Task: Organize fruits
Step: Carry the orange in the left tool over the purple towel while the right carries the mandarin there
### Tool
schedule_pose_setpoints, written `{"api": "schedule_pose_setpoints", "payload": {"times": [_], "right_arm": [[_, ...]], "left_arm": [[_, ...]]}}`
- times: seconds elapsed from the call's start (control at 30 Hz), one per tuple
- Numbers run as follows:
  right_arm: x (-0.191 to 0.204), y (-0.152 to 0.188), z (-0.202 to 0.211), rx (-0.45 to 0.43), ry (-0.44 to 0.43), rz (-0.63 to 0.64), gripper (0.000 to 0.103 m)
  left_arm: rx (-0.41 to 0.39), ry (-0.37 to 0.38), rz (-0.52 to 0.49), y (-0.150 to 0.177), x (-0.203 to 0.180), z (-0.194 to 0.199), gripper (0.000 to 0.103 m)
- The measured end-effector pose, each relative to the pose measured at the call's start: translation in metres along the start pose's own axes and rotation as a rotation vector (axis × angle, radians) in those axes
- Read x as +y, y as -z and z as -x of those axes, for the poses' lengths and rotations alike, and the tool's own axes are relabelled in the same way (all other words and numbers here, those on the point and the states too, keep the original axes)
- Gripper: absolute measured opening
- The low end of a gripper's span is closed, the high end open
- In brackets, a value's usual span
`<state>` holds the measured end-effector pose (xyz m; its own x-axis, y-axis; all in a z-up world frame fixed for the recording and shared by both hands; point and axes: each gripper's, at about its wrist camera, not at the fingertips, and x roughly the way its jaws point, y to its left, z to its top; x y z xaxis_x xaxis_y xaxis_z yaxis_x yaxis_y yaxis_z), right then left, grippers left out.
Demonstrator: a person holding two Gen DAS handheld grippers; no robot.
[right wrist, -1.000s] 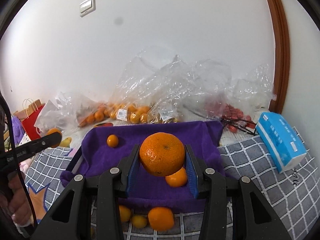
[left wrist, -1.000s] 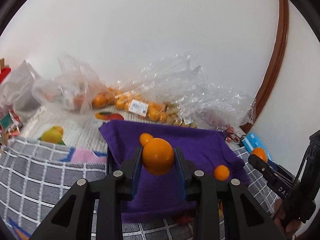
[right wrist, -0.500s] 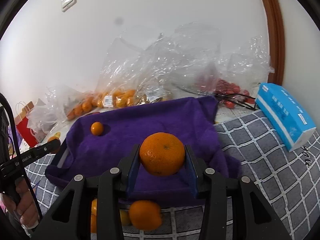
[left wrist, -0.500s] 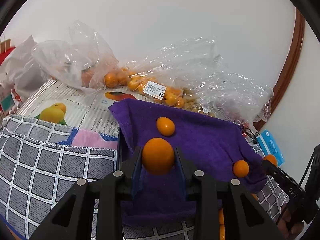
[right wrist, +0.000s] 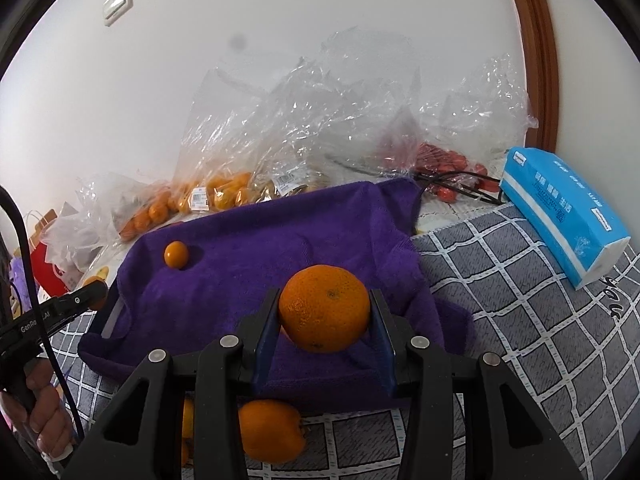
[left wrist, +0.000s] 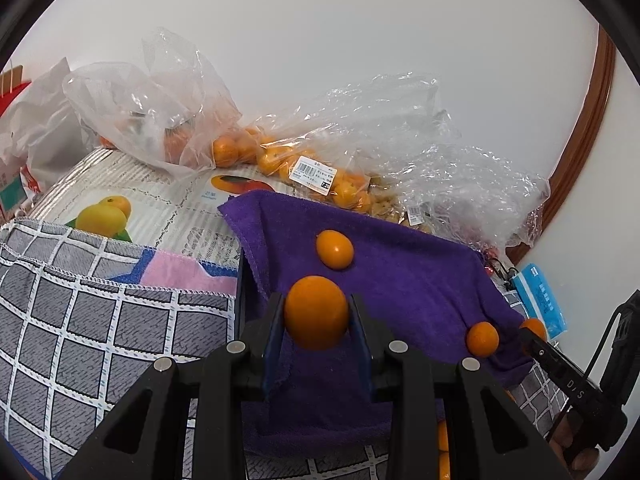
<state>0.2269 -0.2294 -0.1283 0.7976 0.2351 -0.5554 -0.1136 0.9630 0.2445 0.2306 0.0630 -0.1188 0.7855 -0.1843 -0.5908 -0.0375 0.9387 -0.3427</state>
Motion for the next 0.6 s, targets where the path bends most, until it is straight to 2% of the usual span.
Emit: {"api": "schedule_pose_setpoints", "payload": {"times": [0.37, 0.47, 0.6], "right_arm": [[0.005, 0.006, -0.008, 0.025, 0.019, 0.031, 0.042], [0.004, 0.005, -0.008, 0.027, 0.029, 0.029, 0.042], [0.001, 0.004, -0.007, 0.025, 0.033, 0.017, 0.042]], "left_arm": [[0.007, -0.008, 0.025, -0.001, 0.006, -0.001, 0.03], [0.035, 0.024, 0.062, -0.001, 0.012, -0.003, 0.03], [0.03, 0.019, 0.067, -0.001, 0.013, -0.003, 0.03]]}}
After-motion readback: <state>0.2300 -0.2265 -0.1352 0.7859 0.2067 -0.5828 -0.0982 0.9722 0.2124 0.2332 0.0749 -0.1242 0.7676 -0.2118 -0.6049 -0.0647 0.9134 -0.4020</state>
